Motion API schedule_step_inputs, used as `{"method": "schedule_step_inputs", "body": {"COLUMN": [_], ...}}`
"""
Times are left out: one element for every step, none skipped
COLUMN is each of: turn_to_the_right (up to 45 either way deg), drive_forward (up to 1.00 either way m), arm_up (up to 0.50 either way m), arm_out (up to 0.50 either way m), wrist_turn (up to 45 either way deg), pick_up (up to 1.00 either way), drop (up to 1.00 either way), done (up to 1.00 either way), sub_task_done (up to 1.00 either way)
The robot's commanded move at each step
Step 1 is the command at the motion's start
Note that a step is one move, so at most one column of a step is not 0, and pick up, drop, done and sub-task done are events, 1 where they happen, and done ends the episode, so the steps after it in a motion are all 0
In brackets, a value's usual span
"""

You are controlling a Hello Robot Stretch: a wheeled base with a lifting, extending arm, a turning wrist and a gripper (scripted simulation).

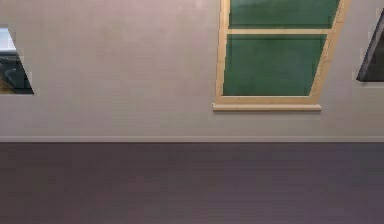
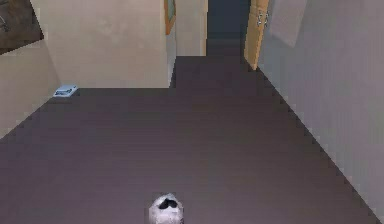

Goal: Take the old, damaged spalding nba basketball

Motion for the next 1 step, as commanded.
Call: {"method": "schedule_step_inputs", "body": {"turn_to_the_right": [0.0], "drive_forward": [0.00], "arm_up": [0.18], "arm_out": [0.00], "wrist_turn": [0.0], "pick_up": [0.00], "drop": [0.00], "done": [0.00], "sub_task_done": [0.00]}}
